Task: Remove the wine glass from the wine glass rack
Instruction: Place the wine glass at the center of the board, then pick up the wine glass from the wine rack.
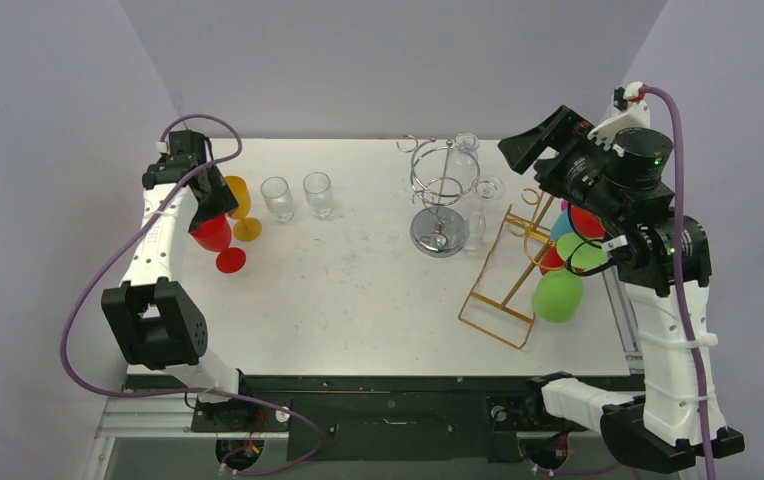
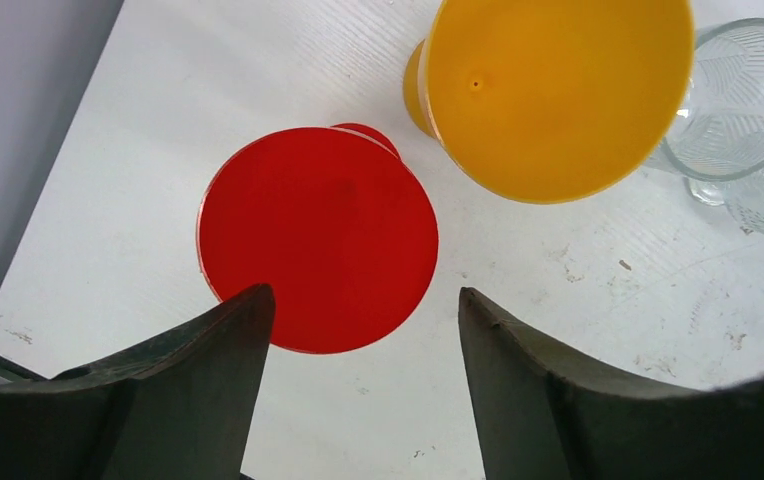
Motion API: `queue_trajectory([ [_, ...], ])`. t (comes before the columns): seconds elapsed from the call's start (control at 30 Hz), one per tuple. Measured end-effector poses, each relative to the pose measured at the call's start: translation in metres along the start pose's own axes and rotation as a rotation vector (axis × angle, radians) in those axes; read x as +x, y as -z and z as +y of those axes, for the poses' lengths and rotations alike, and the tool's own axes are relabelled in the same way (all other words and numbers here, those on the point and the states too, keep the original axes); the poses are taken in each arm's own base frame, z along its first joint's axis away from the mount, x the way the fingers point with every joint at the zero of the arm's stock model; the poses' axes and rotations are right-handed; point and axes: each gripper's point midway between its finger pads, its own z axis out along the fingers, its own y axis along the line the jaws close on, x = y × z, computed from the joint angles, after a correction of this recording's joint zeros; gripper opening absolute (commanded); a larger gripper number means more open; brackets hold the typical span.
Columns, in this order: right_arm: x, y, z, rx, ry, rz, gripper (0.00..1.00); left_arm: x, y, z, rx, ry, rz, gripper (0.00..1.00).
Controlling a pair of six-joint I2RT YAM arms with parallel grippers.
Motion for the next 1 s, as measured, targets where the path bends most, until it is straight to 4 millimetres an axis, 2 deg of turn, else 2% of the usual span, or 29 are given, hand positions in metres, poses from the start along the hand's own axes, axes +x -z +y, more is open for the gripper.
queue_trajectory([
  [0.13,-0.005,0.012,-0.003,0.016,0.001,-0.036,0.87,-0.008,0.015,-0.001,0.027,0.009,-0.038,0.72],
  [0.27,-0.013,0.033,-0.008,0.044,0.003,-0.095,0.91,-0.019,0.039,-0.006,0.075,0.016,-0.094,0.76],
  [0.4,-0.019,0.062,-0.016,0.082,0.004,-0.163,0.91,-0.028,0.074,-0.018,0.149,0.004,-0.167,0.79],
  [0.5,-0.022,0.084,-0.026,0.125,0.008,-0.209,0.91,-0.027,0.108,-0.042,0.239,-0.039,-0.225,0.82],
  [0.63,-0.022,0.115,-0.047,0.214,0.011,-0.264,0.93,-0.010,0.148,-0.079,0.378,-0.119,-0.259,0.85],
  [0.77,-0.019,0.140,-0.074,0.335,0.011,-0.304,0.94,0.011,0.172,-0.104,0.478,-0.178,-0.255,0.86],
  [0.87,-0.013,0.151,-0.094,0.433,0.018,-0.311,0.95,0.028,0.186,-0.124,0.543,-0.230,-0.245,0.87],
  [1.0,-0.004,0.156,-0.117,0.546,0.026,-0.294,0.97,0.052,0.201,-0.149,0.626,-0.289,-0.224,0.88],
])
